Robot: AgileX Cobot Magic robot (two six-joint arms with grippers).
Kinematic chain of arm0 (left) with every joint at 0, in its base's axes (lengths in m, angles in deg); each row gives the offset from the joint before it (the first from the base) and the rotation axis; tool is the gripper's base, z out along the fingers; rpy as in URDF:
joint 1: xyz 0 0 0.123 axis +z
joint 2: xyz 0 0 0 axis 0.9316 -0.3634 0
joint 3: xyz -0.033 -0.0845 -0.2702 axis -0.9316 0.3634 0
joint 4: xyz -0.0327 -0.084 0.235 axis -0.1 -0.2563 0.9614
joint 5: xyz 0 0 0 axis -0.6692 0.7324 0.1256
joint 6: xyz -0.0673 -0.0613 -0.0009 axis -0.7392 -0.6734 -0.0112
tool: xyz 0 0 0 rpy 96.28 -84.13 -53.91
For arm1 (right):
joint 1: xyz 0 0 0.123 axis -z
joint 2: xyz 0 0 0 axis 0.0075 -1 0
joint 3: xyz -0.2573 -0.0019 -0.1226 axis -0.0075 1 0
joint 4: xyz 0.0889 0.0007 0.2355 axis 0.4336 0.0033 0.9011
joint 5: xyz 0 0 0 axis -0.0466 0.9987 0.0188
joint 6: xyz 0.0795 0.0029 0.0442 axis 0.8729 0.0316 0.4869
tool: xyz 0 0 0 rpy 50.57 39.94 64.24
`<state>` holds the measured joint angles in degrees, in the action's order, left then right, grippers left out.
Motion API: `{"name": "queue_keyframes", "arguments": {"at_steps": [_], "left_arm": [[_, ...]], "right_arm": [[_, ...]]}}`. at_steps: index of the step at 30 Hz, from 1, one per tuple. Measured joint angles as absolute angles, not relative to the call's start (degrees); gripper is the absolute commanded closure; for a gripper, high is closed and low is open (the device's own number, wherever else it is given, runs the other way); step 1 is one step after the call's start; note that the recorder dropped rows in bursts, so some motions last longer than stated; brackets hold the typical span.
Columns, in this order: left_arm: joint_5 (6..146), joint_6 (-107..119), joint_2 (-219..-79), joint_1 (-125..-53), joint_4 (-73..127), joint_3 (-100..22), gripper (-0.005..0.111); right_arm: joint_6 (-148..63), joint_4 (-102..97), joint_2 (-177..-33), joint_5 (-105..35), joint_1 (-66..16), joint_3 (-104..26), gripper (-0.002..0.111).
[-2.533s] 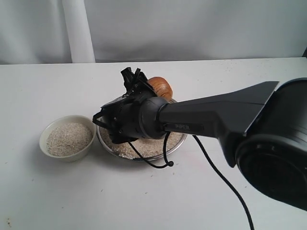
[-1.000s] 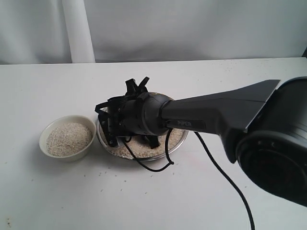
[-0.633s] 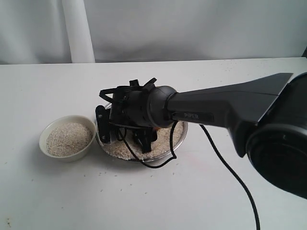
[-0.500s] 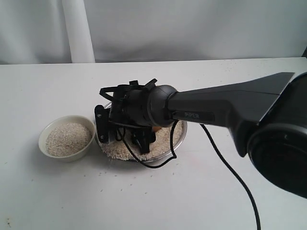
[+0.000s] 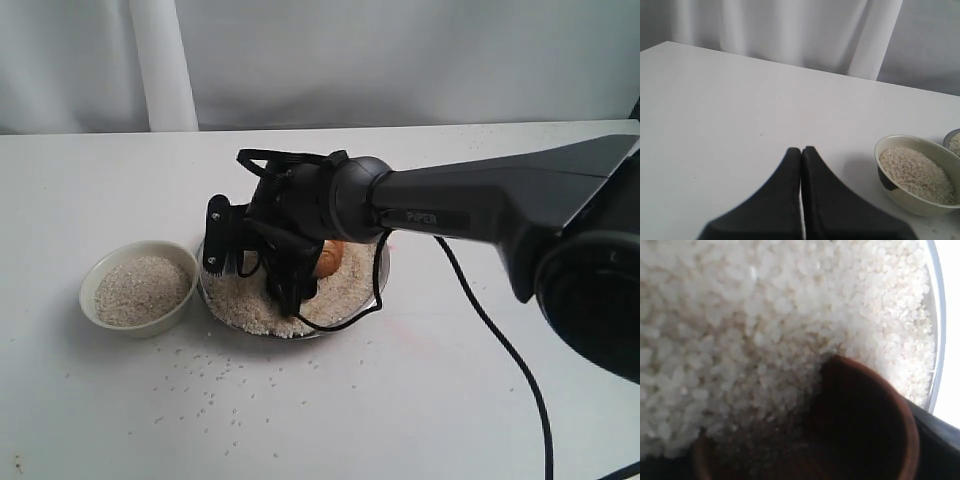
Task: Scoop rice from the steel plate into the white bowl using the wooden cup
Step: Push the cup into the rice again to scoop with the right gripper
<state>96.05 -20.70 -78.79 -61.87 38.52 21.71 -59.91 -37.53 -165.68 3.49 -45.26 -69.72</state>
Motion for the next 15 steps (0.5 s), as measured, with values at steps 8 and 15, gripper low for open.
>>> {"name": "queue_keyframes", "arguments": {"at_steps": [8, 15], "left_arm": [[96.05, -20.70, -78.79, -61.87, 38.52, 21.71, 0.107], [96.05, -20.70, -78.79, -61.87, 38.52, 21.71, 0.107]], "right_arm": [[-57.72, -33.50, -165.46, 1.72, -44.40, -69.72, 0.108], [-56.39, -25.62, -164.90, -0.28, -42.59, -69.72, 0.108]]}}
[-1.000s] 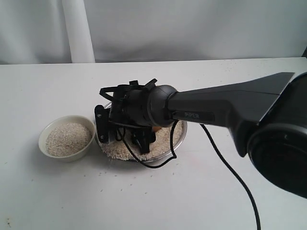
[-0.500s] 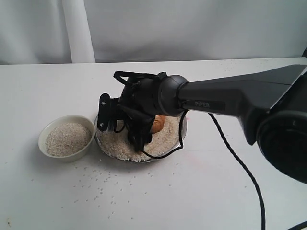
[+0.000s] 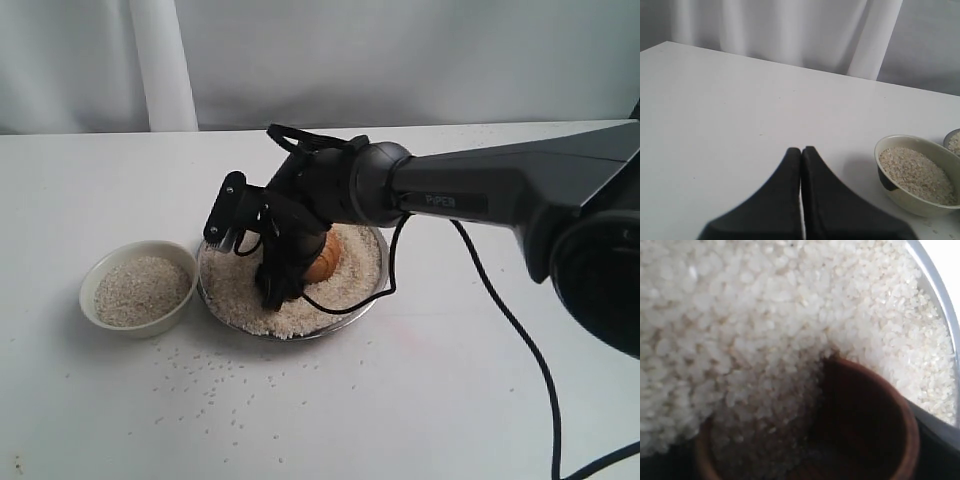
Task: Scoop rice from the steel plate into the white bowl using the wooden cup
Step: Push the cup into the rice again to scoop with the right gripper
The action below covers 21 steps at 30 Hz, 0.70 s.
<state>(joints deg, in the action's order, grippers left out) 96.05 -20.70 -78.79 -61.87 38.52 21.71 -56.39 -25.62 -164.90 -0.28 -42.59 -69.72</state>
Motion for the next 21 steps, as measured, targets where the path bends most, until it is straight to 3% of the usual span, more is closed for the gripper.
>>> {"name": "queue_keyframes", "arguments": {"at_steps": [21], "left_arm": [[96.05, -20.70, -78.79, -61.87, 38.52, 21.71, 0.107]], "right_arm": [[-52.19, -14.40, -164.77, -5.83, -40.56, -69.50, 0.108]]}}
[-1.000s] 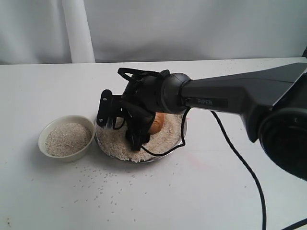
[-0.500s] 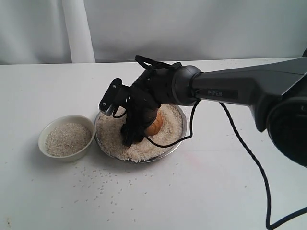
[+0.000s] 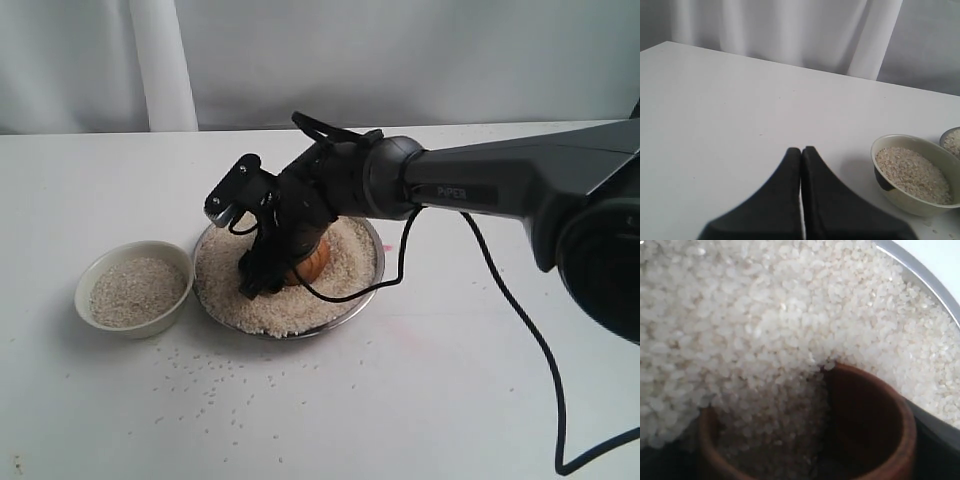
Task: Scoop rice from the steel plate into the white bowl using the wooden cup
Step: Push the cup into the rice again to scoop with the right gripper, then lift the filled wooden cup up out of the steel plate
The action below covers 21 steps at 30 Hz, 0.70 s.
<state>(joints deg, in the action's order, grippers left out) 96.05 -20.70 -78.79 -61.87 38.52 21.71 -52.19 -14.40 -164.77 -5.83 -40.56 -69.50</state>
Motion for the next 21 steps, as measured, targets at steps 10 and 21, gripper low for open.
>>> {"name": "queue_keyframes", "arguments": {"at_steps": [10, 21], "left_arm": [[96.05, -20.70, -78.79, -61.87, 38.52, 21.71, 0.107], [96.05, -20.70, -78.79, -61.87, 38.52, 21.71, 0.107]], "right_arm": [[-51.76, -12.69, -164.90, -12.75, -40.10, -66.78, 0.108], [-51.55, -12.25, -164.28, -15.61, -39.66, -65.49, 0.108]]}}
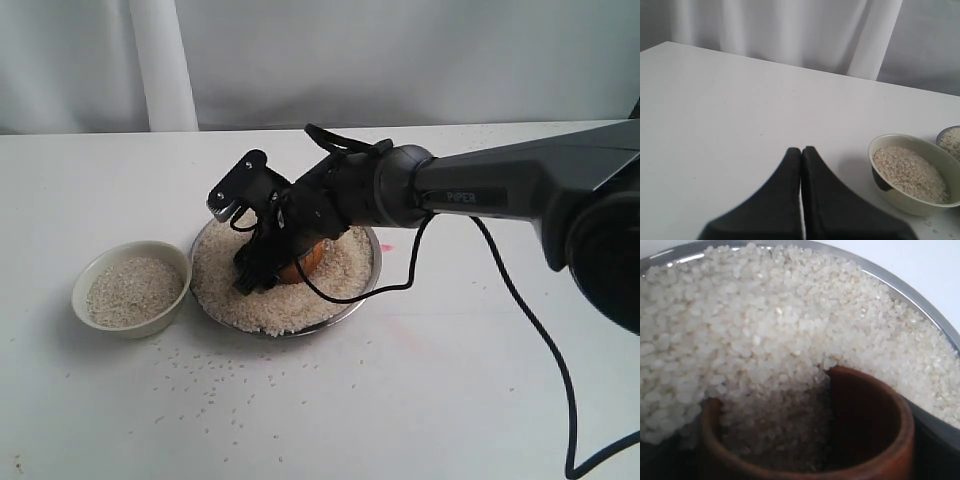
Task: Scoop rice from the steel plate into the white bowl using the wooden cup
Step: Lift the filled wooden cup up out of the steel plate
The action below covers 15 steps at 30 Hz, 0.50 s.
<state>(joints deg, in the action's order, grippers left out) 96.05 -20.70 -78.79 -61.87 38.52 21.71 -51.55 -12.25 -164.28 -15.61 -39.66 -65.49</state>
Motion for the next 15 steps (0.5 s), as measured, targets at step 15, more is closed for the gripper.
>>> {"name": "queue_keyframes", "arguments": {"at_steps": [15], "left_arm": [[96.05, -20.70, -78.79, -61.87, 38.52, 21.71, 0.107]], "right_arm": [[-50.65, -11.83, -159.38, -18.18, -39.55, -58.95, 0.108]]}}
